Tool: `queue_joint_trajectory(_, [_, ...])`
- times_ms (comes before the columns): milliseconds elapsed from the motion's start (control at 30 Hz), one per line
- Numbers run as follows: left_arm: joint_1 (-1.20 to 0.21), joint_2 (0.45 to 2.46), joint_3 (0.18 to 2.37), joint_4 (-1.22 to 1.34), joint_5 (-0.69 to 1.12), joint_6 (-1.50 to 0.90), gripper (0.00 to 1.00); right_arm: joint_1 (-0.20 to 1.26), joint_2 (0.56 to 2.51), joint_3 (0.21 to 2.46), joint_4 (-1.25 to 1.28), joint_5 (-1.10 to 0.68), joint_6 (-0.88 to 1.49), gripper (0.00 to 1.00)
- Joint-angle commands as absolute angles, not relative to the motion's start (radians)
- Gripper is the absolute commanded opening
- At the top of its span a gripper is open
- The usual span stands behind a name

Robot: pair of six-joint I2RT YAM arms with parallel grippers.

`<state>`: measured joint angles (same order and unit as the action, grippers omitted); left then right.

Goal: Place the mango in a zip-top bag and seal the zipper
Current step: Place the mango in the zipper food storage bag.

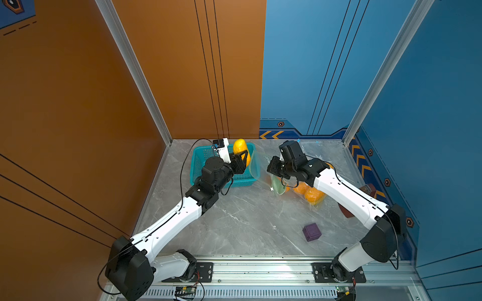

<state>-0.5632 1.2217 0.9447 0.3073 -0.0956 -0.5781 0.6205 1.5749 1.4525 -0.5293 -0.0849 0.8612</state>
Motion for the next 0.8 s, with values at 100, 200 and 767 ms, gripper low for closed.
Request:
queue_joint_trajectory(100, [-0.629, 1.315, 0.981, 0.502, -0.188, -0.652, 0.3, 0.615, 1.501, 1.423, -0.505, -0.082, 0.882, 0.0])
queue_joint_trajectory(200, [-0.655, 1.345, 0.99, 0.536, -0.191, -0.654, 0.33, 0.613, 1.482, 1.414, -0.501, -0.074, 0.886, 0.0])
queue_joint_trajectory(767, [-0.743, 1.414, 0.962, 0.591, -0.157, -0.683, 0.45, 0.593, 1.482, 1.42, -0.488, -0.072, 0.897, 0.0])
